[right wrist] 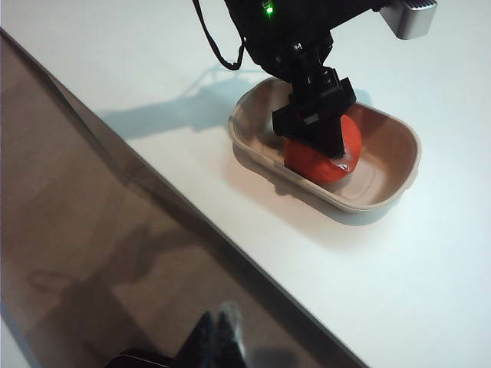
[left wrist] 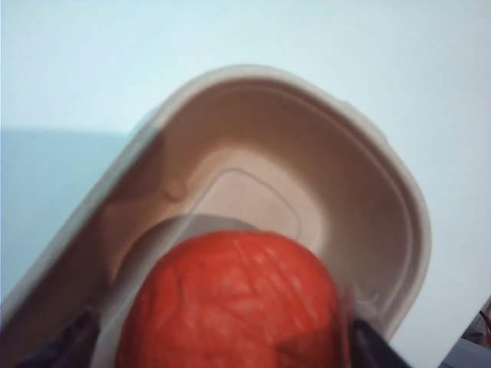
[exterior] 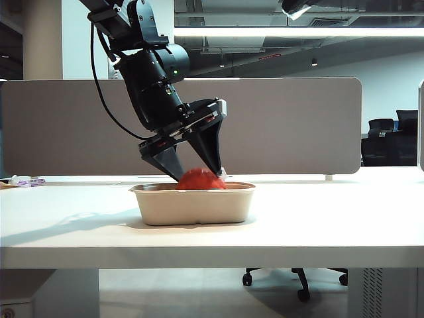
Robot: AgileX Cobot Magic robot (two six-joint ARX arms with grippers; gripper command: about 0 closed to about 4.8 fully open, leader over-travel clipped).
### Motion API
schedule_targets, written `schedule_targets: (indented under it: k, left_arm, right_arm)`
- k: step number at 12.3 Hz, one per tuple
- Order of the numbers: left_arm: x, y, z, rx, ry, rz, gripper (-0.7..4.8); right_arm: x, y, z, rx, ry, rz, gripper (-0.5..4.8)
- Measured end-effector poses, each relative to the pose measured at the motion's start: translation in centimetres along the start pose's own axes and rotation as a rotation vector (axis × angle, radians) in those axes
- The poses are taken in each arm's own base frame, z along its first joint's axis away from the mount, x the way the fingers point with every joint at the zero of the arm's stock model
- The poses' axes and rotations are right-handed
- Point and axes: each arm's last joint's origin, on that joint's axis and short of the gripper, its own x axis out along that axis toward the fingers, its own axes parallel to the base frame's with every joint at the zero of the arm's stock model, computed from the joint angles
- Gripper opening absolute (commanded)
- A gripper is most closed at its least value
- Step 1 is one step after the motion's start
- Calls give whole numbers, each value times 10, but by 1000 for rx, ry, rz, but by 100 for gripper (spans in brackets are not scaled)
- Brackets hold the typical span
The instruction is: Pick up the orange and place it into the paper lunchbox.
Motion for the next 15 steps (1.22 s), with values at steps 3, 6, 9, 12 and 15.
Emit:
schedule_targets:
  k: [3, 6, 9, 12, 15]
  left_arm:
    - [-128, -59, -24, 93, 44, 53, -6]
    - [-140, -115, -59, 191, 82, 8, -6]
    - [-108, -107, -139, 143, -110, 60, -6]
    - [-114, -108, -187, 114, -357, 200, -6]
    - [-115, -109, -224, 105, -564, 273, -6]
  right_arm:
    - [0, 0, 0, -1, -2, -16, -1]
    - [-2, 0, 0, -26, -7, -6, -1]
    - [-5, 4, -11, -44, -52, 13, -1]
    - [-30, 0, -58, -38, -226, -143, -1]
    - [-37, -8, -96, 11, -452, -263, 0]
